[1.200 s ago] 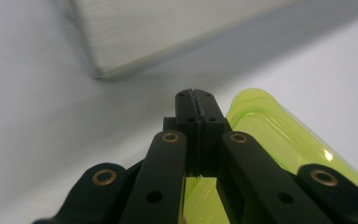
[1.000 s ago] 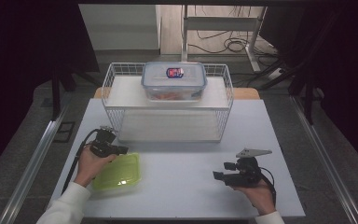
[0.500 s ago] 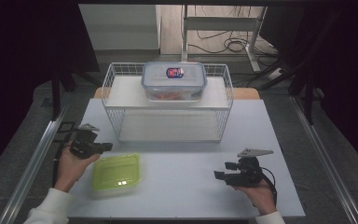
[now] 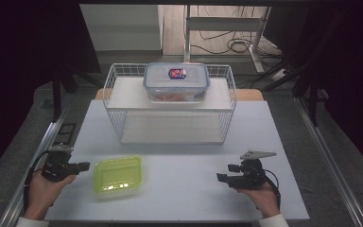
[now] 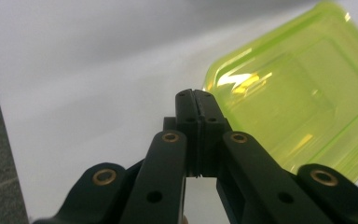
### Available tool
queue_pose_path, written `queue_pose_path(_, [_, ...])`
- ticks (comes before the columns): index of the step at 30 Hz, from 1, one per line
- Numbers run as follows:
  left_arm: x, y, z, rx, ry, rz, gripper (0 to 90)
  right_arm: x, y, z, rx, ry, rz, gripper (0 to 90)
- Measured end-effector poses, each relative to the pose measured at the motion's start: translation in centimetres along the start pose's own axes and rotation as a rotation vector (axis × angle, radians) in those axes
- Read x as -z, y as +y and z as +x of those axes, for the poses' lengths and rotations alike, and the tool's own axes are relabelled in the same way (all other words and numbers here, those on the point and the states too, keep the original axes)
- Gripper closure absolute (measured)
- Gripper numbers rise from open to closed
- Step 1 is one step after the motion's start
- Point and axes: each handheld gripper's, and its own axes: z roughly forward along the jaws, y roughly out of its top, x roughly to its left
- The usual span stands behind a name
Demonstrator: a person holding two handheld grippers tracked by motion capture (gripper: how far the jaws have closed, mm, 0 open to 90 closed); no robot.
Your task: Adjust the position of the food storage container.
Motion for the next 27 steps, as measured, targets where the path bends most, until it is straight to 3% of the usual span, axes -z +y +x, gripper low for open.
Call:
queue_pose_path(7, [-1.4,-1.3,-0.3,0.002,-0.044,0.054,89.9,0.1,0.0,0.0,-0.001,0.000,-0.004,32.2])
queue_pose_path(15, [-2.6,-0.8,-1.6,-0.020,-0.066,0.073,89.9,0.1,0.0,-0.1,-0.001,-0.001,-0.005,32.1])
queue_pose_path(21, [-3.9,0.0,-3.3,-0.055,-0.103,0.097,89.9,0.1,0.0,0.0,-0.001,0.001,-0.002,32.0])
queue_pose_path(27, [-5.2,1.6,-6.2,-0.119,-0.149,0.119,89.9,0.1,0.0,0.0,0.000,0.001,-0.002,31.9])
